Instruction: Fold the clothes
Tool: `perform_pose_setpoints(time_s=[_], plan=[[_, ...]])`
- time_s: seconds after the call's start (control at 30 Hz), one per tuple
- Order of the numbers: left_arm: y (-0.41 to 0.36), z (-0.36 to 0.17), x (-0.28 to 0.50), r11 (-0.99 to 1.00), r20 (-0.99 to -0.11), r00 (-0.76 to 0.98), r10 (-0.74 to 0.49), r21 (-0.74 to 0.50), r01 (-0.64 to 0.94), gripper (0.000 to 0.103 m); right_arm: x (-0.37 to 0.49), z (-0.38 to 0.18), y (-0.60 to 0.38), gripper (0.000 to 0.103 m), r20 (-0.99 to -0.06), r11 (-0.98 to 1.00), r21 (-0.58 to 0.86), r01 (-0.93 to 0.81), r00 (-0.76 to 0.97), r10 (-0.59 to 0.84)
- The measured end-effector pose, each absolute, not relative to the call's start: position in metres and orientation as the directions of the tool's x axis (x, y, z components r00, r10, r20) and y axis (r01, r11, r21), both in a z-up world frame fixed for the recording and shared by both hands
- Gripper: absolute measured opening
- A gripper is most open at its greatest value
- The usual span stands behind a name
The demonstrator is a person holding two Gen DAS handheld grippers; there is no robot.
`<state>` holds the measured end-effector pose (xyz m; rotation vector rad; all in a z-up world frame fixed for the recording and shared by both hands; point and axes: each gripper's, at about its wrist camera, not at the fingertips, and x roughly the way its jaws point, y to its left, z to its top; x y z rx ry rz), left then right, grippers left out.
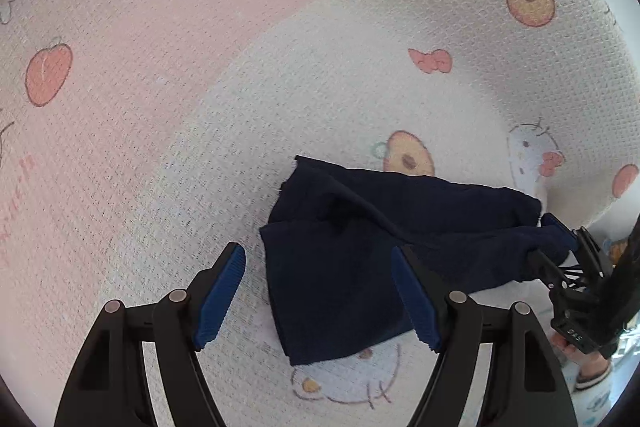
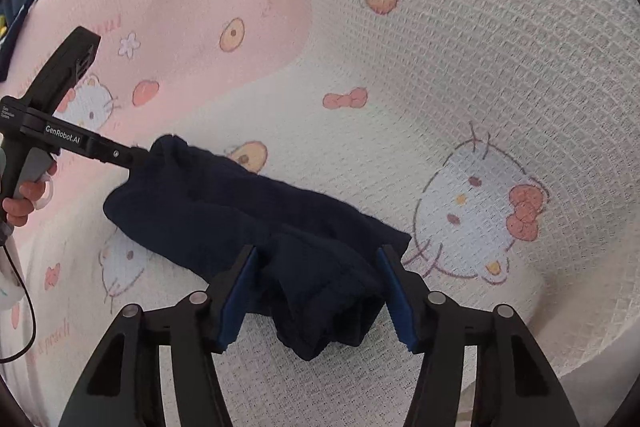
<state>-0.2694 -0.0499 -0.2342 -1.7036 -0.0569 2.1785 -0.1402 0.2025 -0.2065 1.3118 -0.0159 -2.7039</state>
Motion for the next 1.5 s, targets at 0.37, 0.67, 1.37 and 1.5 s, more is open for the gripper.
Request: perform_pose_setpoints(time_s=[0.37, 0.67, 1.37, 1.5], plan=[[-0.047, -0.243, -0.263, -0.940, -0.915, -0.274, 0.296, -0.229, -0.251, 0.029, -0.145, -0.213, 0.196, 0.022, -0.793, -0.991, 0.038, 0.125, -0.600, -0.106], [-0.053, -0.224, -0.259, -0.929, -0.859, -0.386, 0.337, -0.235, -0.287, 0.010, -0.145, -0.195, 0.202, 0.020, -0.749, -0.993, 0.063, 0.097, -0.653, -0.111], [-0.043, -0.236, -0.286, -0.953, -0.883, -0.420, 0.208, -0.086, -0.292, 0.011, -0.186, -0.228, 0.206, 0.020, -0.828, -0.999, -0.043, 0.033, -0.560, 0.017], [-0.061, -0.239, -0.290, -0.948, -0.880, -0.367, 0.301, -0.232, -0.219, 0.011, -0.189, -0.231, 0.209, 0.020, -0.828, -1.000, -0.025, -0.007, -0.561, 0.024]])
